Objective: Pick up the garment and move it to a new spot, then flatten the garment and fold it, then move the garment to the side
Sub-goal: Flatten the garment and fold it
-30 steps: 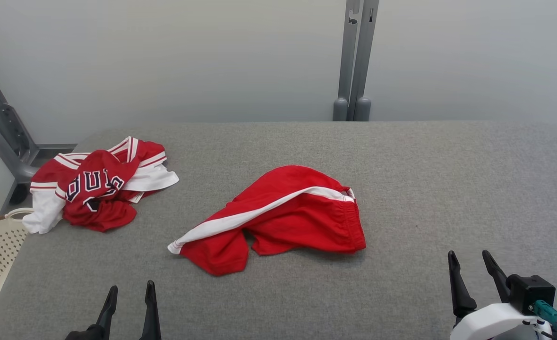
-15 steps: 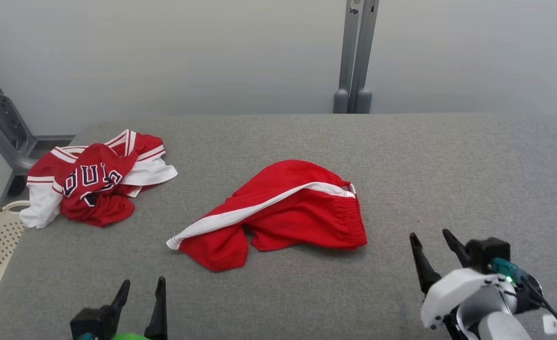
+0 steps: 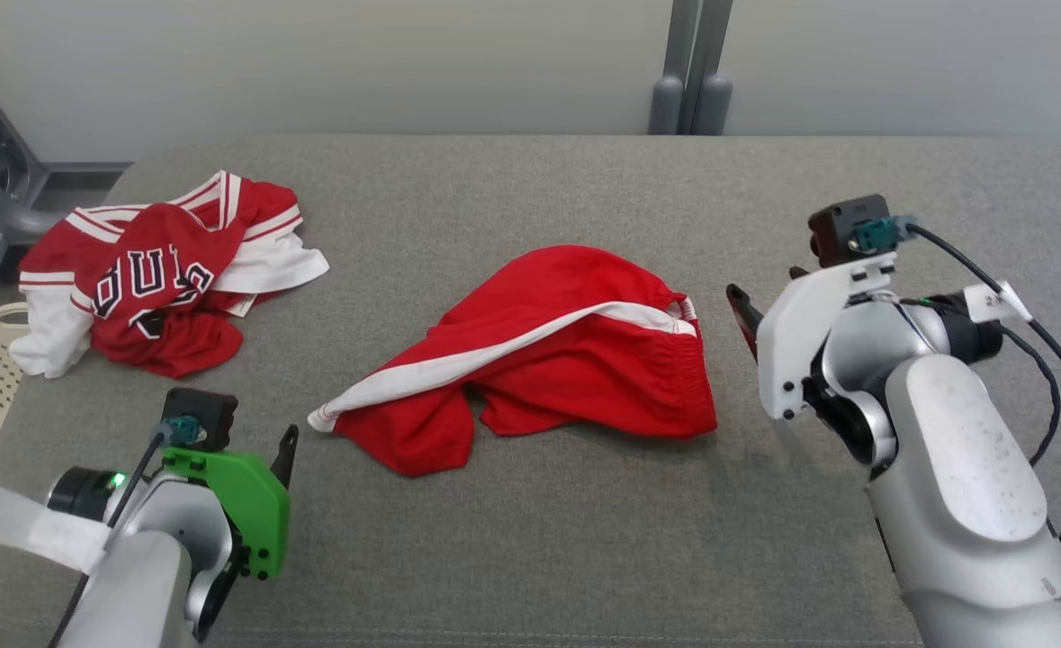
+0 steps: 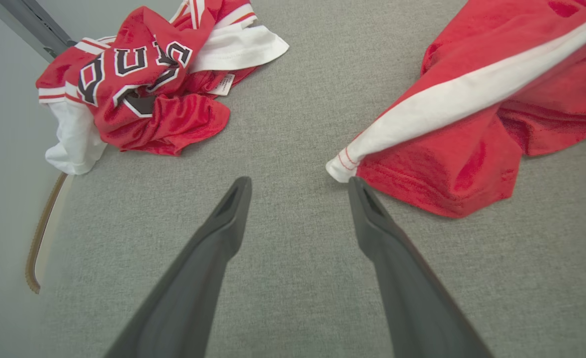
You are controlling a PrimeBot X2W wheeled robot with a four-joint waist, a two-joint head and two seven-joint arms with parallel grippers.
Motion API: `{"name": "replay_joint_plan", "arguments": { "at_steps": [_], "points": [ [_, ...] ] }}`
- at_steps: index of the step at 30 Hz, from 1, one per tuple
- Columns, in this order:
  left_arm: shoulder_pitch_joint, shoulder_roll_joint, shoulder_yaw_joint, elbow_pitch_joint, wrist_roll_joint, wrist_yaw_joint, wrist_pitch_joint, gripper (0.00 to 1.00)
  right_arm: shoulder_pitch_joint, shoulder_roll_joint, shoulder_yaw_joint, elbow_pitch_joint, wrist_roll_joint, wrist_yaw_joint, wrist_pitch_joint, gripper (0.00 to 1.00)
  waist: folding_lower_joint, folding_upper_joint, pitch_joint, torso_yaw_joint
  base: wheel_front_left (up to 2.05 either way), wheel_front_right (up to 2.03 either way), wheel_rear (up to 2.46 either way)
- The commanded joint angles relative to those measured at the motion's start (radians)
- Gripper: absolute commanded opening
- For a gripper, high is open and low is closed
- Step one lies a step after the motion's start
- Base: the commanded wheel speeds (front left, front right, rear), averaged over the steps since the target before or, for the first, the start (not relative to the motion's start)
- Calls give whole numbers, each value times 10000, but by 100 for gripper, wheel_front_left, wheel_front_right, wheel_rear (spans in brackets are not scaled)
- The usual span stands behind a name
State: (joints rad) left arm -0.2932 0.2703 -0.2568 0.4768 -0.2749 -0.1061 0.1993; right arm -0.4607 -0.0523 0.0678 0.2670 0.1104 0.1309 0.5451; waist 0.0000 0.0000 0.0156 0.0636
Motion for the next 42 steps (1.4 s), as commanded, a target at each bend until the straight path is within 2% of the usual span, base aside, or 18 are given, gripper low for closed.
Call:
{"name": "replay_joint_plan", "arguments": {
  "at_steps": [1, 3, 6, 13, 20, 21, 25, 27, 30, 39, 40, 42],
  "points": [
    [-352, 146, -100, 188, 119, -54, 130, 100, -288, -134, 235, 63, -53, -3, 297, 100, 0, 0, 659, 7, 0, 0, 0],
    [-1011, 360, -575, 546, 170, -165, 405, 100, -999, -451, 702, 164, 126, -5, 1215, 100, 0, 0, 1117, -78, 0, 0, 0],
    [-1612, 556, -1175, 774, 48, -242, 613, 100, -1491, -791, 1028, 130, 224, -5, 1776, 100, 0, 0, 1531, -52, 0, 0, 0],
    [-2398, 883, -2539, 1040, -785, -236, 531, 100, -1816, -1193, 1258, 88, 432, -5, 2109, 100, 0, 0, 1989, 10, 0, 0, 0],
    [-2847, 1136, -3255, 1373, -1408, -239, 229, 99, -1575, -1401, 1709, -34, 681, -5, 2264, 100, 0, 0, 2185, 74, 0, 0, 0],
    [-2923, 1159, -3335, 1409, -1467, -239, 160, 93, -1545, -1379, 1752, -65, 744, -5, 2293, 100, 0, 0, 2222, 78, 0, 0, 0],
    [-3092, 1118, -3604, 1632, -1637, -240, -39, 84, -1381, -1293, 1926, -219, 884, -5, 2353, 100, 0, 0, 2332, 86, 0, 0, 0],
    [-3194, 1076, -3716, 1724, -1738, -240, -111, 71, -1370, -1357, 1993, -290, 834, -5, 2358, 100, 0, 0, 2369, 84, 0, 0, 0],
    [-3334, 1074, -3858, 1877, -1868, -241, -200, 64, -1431, -1281, 1914, -421, 818, -5, 2197, 100, 0, 0, 2432, 85, 0, 0, 0],
    [-3570, 1052, -4175, 2213, -2096, -241, -359, 62, -1546, -975, 1249, -1170, -40, -5, 1907, 100, 0, 0, 2436, 133, 0, 0, 0],
    [-3587, 1055, -4209, 2250, -2116, -241, -387, 60, -1472, -849, 1212, -1267, -29, -5, 1928, 100, 0, 0, 2420, 136, 0, 0, 0],
    [-3629, 1061, -4298, 2309, -2192, -241, -420, 49, -1256, -635, 1299, -1341, 182, -3, 2126, 100, 0, 0, 2405, 129, 0, 0, 0]
  ]
}}
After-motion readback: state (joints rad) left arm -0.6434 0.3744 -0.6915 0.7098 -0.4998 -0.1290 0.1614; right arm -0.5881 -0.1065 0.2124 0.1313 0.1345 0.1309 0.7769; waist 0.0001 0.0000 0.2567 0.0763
